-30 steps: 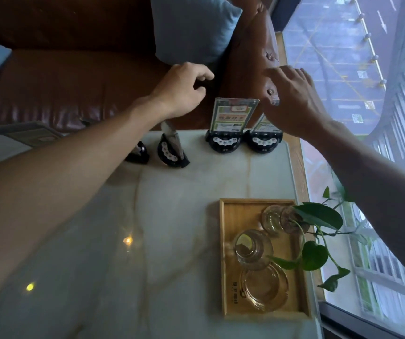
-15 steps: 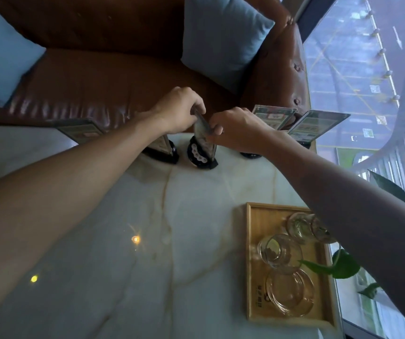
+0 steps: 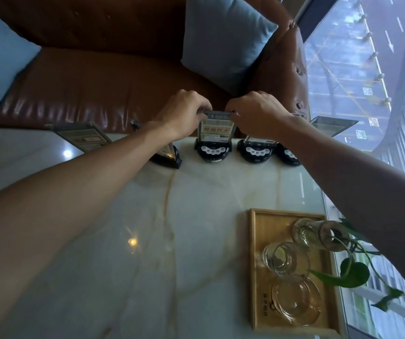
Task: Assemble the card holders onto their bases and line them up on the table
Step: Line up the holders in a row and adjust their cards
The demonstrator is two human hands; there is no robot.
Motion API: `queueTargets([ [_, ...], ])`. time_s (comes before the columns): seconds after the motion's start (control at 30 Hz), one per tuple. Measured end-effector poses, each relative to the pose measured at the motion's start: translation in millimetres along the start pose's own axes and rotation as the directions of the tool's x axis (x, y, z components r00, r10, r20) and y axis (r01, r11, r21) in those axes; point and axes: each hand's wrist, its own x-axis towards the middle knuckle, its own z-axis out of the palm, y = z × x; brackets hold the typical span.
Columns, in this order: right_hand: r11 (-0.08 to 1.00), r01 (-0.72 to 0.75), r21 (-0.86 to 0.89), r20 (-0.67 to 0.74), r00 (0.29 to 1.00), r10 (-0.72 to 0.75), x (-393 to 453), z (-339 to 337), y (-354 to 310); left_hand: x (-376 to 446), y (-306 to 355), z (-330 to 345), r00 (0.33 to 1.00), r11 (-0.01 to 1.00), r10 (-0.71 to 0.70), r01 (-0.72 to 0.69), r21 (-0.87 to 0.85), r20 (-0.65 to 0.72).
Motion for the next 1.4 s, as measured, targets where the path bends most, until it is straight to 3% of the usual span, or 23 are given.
queueTargets([
  [0.93,0.993,-0.077,0.086,-0.06,0.995,0.082,-14,13,16,13,13,19,0.998,0.997,0.012,-0.016,-0.07,-0.055],
  [1.13,0.994,-0.038,0.098,-0.137,0.989,0.051,-15,20,13,9,12,17,0.999,0.995,0.009,-0.014,-0.097,-0.051],
  [1.4,0.989,-0.018,0.145,-0.131,0.991,0.037,-15,20,11,-1,12,18,0.995,0.992,0.019,-0.031,-0.124,-0.101],
])
